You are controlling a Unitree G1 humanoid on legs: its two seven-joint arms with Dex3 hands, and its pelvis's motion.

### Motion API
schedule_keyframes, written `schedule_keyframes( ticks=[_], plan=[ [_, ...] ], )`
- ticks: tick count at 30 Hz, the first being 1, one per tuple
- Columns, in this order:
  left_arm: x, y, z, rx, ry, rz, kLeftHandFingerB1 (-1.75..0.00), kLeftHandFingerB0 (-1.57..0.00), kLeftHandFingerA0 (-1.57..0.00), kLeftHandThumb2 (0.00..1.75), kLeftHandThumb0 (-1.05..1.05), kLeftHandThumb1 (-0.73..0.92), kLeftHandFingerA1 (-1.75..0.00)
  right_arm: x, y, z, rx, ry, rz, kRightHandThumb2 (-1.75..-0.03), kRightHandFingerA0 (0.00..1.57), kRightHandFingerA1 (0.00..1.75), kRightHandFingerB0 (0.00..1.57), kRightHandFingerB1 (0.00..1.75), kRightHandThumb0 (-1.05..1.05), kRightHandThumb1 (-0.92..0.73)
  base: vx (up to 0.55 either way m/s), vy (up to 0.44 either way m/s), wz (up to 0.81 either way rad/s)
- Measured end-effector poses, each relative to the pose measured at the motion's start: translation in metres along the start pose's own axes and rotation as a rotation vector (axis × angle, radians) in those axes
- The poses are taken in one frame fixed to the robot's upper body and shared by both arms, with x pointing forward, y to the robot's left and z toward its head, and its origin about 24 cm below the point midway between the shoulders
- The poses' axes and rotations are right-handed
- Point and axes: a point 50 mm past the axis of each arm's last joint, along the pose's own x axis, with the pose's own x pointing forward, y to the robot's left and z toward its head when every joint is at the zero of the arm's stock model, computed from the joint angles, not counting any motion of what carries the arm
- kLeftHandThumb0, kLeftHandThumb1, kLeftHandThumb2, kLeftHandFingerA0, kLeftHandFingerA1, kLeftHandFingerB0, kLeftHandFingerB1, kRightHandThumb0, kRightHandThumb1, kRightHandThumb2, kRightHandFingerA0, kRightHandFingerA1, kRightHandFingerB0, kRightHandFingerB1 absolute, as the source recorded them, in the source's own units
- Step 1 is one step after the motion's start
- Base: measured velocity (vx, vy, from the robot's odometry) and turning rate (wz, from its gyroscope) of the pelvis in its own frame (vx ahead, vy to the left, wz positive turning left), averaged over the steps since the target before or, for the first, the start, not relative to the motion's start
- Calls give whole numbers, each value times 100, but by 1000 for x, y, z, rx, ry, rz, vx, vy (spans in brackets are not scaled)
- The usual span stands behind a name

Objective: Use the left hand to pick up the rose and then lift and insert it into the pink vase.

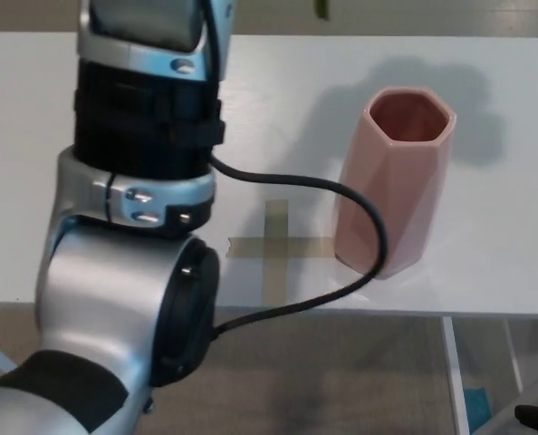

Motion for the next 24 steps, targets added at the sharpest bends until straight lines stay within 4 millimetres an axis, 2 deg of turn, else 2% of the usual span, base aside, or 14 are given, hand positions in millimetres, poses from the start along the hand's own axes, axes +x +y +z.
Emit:
schedule_keyframes(
  ticks=[5,8,11,14,18,23,24],
  plan=[
    [0,-10,2,-44,12,-31,-78,-82,-98,64,-17,82,-140,0,0,0,1,0,5,-58,61,50,56,47,-19,-61,0,0,0],
    [1,-16,4,-68,26,-53,-79,-82,-103,64,-17,82,-139,0,0,0,1,0,7,-58,61,50,55,47,-19,-61,0,0,0],
    [1,-20,6,-74,35,-69,-79,-82,-98,68,-17,81,-147,0,0,1,1,-1,7,-58,61,50,55,47,-19,-61,0,0,0],
    [1,-25,6,-74,40,-86,-78,-82,-96,65,-18,82,-140,0,0,1,2,-2,7,-58,61,50,55,47,-19,-61,0,0,0],
    [1,-38,8,-61,43,-125,-77,-82,-95,65,-18,82,-140,1,1,3,2,-6,8,-58,61,50,55,47,-19,-61,0,0,0],
    [1,-43,7,-52,59,-137,-75,-83,-96,64,-18,82,-140,1,1,4,3,-8,11,-58,61,50,55,47,-19,-61,0,0,0],
    [1,-43,7,-51,61,-137,-71,-84,-96,67,-18,81,-143,1,1,4,3,-8,11,-58,61,50,55,47,-19,-61,0,0,0]
  ],
)
